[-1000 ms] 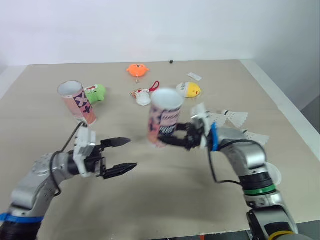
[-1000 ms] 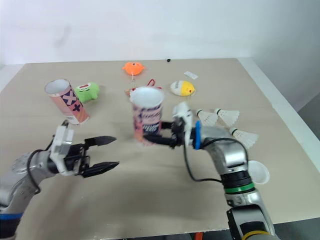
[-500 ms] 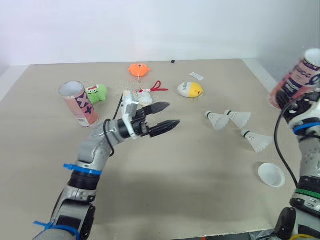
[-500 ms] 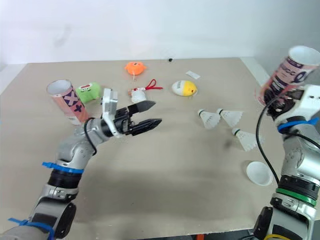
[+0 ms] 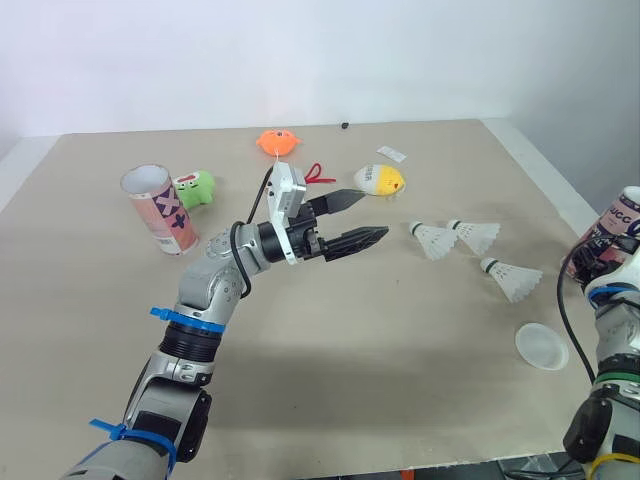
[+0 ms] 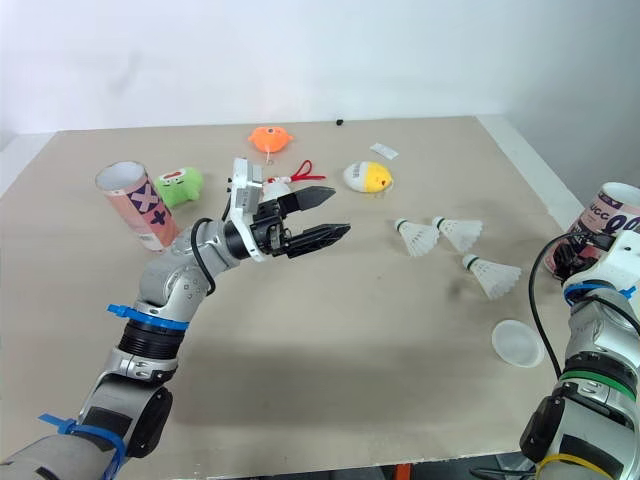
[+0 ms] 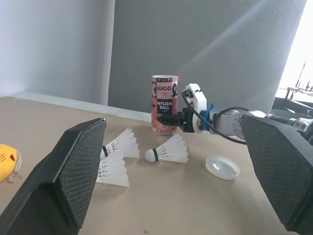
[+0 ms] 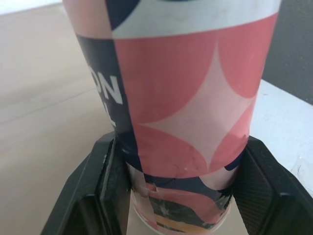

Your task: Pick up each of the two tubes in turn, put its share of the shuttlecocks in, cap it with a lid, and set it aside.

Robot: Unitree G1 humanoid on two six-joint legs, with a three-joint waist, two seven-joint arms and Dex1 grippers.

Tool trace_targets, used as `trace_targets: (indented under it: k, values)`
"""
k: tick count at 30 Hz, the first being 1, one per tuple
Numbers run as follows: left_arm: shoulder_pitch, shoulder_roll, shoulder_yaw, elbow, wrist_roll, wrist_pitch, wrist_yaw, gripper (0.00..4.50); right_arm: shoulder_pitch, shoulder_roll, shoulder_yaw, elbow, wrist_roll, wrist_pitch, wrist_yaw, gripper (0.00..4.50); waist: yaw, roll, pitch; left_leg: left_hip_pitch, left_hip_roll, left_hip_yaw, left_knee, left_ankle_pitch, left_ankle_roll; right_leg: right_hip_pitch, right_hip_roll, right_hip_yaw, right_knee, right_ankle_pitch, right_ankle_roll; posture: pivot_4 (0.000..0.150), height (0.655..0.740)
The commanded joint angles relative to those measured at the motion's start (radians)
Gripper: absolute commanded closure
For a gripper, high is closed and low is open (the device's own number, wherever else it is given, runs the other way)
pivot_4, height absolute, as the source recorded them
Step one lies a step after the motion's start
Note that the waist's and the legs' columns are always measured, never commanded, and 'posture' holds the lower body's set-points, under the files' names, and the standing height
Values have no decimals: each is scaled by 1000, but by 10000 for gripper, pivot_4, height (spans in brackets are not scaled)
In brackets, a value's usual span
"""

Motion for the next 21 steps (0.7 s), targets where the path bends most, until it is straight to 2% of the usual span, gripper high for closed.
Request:
trace_targets:
  k: [1,5,6,8,9,17,21]
  values:
    - [10,-3,3,-47,-3,-12,-1,0,-15,-19,-35,48,43,-22,9,17822,0,0,0,0,0,0,0,0,0,0,0,0,0,0,0,1500,7323]
    - [17,-2,7,-50,-2,-14,3,0,-15,-15,-42,67,75,-11,25,17822,0,0,0,0,-1,0,1,0,0,1,0,0,0,0,2,1500,7323]
    - [18,-2,7,-50,-2,-15,3,0,-14,-15,-41,67,77,-10,26,8135,1,0,0,0,-1,-1,1,1,-1,1,0,0,0,-1,3,1500,7323]
    - [17,-5,8,-49,-1,-18,6,0,-13,-14,-48,67,93,1,38,5206,0,0,0,0,-1,-1,1,1,-1,1,0,0,0,-1,4,1500,7323]
    - [15,-8,9,-46,0,-22,8,0,-11,-16,-44,65,94,4,47,1451,1,0,0,0,-1,-1,1,1,-1,1,0,0,0,-1,4,1500,7323]
    - [11,-21,17,-16,17,-52,13,0,41,-38,-37,5,118,71,131,1451,1,0,0,0,-2,-1,1,1,-1,1,-1,1,-1,0,4,1500,7323]
    - [15,-15,21,-3,24,-62,8,0,131,-58,-40,-110,131,126,172,1451,2,0,0,0,-2,-1,1,1,-1,1,-1,1,-1,-2,6,1500,7323]
